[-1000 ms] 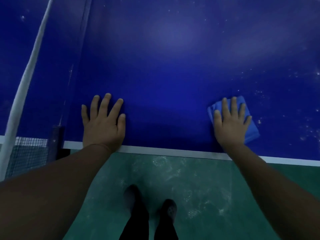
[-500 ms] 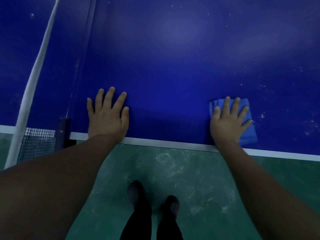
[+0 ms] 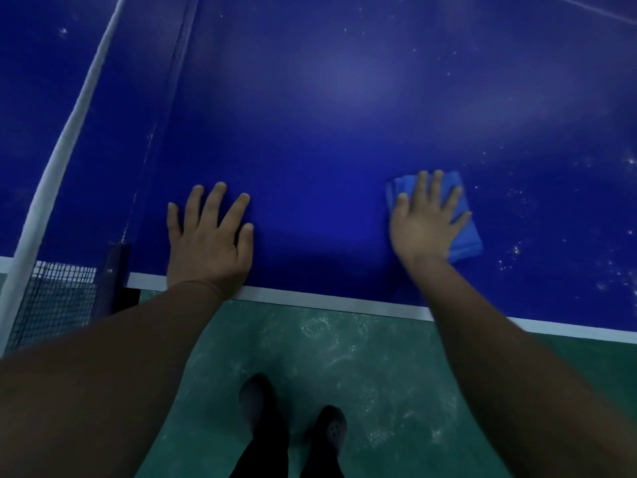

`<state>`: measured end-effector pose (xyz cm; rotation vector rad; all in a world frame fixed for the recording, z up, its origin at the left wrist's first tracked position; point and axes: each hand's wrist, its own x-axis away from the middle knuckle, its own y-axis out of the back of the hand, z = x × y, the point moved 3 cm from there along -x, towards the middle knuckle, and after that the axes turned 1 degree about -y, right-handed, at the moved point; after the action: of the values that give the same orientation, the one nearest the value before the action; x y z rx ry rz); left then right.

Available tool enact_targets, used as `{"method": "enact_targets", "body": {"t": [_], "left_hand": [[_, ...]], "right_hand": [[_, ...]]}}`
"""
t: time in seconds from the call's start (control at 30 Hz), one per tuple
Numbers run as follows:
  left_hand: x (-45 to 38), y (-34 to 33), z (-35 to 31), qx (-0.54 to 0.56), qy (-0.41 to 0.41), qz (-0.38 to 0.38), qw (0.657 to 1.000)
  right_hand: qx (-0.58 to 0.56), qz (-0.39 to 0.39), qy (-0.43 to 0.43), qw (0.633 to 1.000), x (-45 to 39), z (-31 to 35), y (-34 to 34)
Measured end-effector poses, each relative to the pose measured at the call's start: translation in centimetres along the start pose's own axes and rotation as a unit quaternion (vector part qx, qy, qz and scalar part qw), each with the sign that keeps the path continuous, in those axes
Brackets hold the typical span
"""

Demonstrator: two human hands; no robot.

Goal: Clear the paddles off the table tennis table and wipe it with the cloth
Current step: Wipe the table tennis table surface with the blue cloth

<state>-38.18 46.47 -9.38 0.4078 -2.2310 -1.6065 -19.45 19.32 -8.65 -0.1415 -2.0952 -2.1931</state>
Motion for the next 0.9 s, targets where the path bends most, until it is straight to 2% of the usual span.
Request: {"method": "enact_targets", "body": {"t": [0.07,0.13,0.17,0.2,0.23,0.3,0.33,0.37,0.4,0.47,0.57,0.63,0.67,0.8,0.87,0.9], "left_hand": [[0.0,0.0,0.1,0.003,0.000,0.001,1.000],[-0.1,0.0,0.1,0.003,0.002,0.002,1.000],[-0.1,0.1,0.1,0.002,0.003,0.003,1.000],[-0.1,0.1,0.1,0.001,0.002,0.005,1.000],[-0.1,0.1,0.1,0.001,0.002,0.005,1.000],[0.0,0.2,0.1,0.002,0.000,0.004,1.000],[0.0,0.1,0.0,0.001,-0.001,0.003,1.000],[0.0,0.1,0.0,-0.001,-0.002,0.003,1.000],[0.0,0.1,0.0,-0.003,-0.004,0.003,1.000],[-0.1,0.1,0.0,-0.002,-0.002,0.005,1.000],[-0.1,0.2,0.2,-0.004,0.000,0.001,1.000],[-0.1,0.0,0.3,-0.009,-0.002,0.003,1.000],[-0.1,-0.2,0.4,-0.013,-0.002,0.004,1.000],[0.0,-0.2,0.4,-0.021,0.001,0.008,1.000],[-0.1,0.2,0.1,-0.019,0.007,0.014,1.000],[-0.2,0.4,-0.1,-0.017,0.015,0.015,1.000]], "right_hand": [[-0.001,-0.004,0.146,0.989,3.1,5.1,-1.0],[0.039,0.026,0.338,0.940,5.8,7.7,-2.0],[0.060,0.038,0.383,0.921,5.2,7.5,-1.8],[0.069,0.036,0.378,0.923,3.3,6.5,-1.4],[0.074,0.028,0.328,0.941,1.1,5.1,-0.9],[0.041,0.023,0.157,0.986,-3.0,2.3,0.3],[0.017,0.023,0.092,0.995,-4.0,1.8,0.6],[0.006,0.018,0.064,0.998,-4.1,2.5,0.5],[0.007,0.009,0.068,0.998,-3.3,4.1,0.4],[0.015,-0.002,0.171,0.985,-0.4,8.2,-0.3],[0.062,0.028,0.404,0.912,2.8,12.0,-1.1],[0.083,0.051,0.471,0.877,0.5,12.2,-0.8],[0.091,0.050,0.468,0.877,-1.3,12.1,-0.6],[0.047,0.028,0.360,0.931,-8.0,14.5,0.6],[0.050,0.020,0.356,0.933,-8.7,18.3,0.6],[0.060,0.019,0.383,0.922,-8.4,20.4,0.6]]}}
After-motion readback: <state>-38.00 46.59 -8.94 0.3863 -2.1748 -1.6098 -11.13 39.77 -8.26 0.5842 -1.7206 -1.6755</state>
